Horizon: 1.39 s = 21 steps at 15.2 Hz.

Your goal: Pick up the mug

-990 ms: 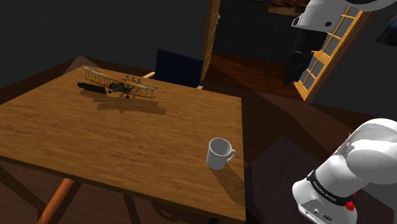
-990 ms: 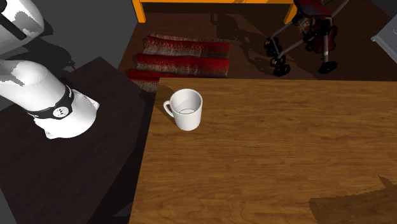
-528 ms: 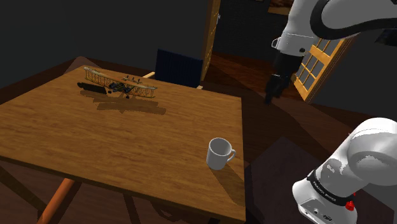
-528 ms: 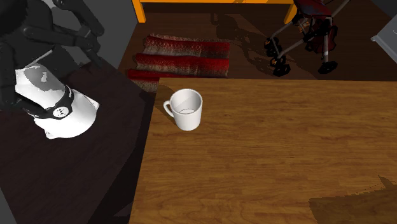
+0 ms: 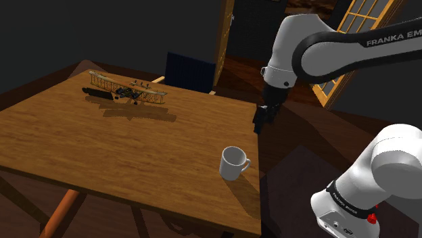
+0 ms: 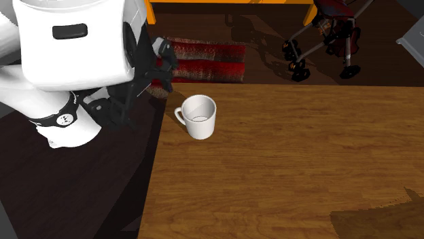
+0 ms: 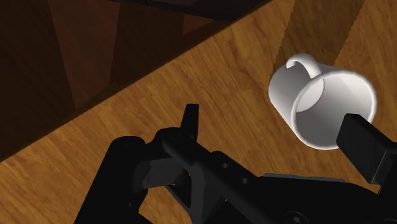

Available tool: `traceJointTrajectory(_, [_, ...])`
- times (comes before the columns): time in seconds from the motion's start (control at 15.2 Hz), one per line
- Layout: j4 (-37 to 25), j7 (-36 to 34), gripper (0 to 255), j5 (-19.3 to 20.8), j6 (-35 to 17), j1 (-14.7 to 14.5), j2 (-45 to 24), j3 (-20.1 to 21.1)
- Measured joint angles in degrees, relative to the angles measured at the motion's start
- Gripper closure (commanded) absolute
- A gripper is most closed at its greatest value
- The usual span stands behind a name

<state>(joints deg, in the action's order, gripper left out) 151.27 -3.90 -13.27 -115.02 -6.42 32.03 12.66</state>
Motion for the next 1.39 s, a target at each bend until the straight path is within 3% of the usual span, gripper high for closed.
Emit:
traceJointTrajectory(0.46, [0.82, -4.29, 0, -0.92, -14.54, -2.08, -12.93, 6.64])
traceJointTrajectory(1.06, [1.7, -6.05, 0, 0.3, -24.34, -1.95, -21.68, 8.89])
traceJointTrajectory(1.12, [1.87, -6.05, 255, 0.33, -24.77, -1.94, -21.95, 8.92])
traceJointTrajectory(1.39, [1.95, -6.07, 255, 0.38, -25.15, -1.91, -22.24, 8.95])
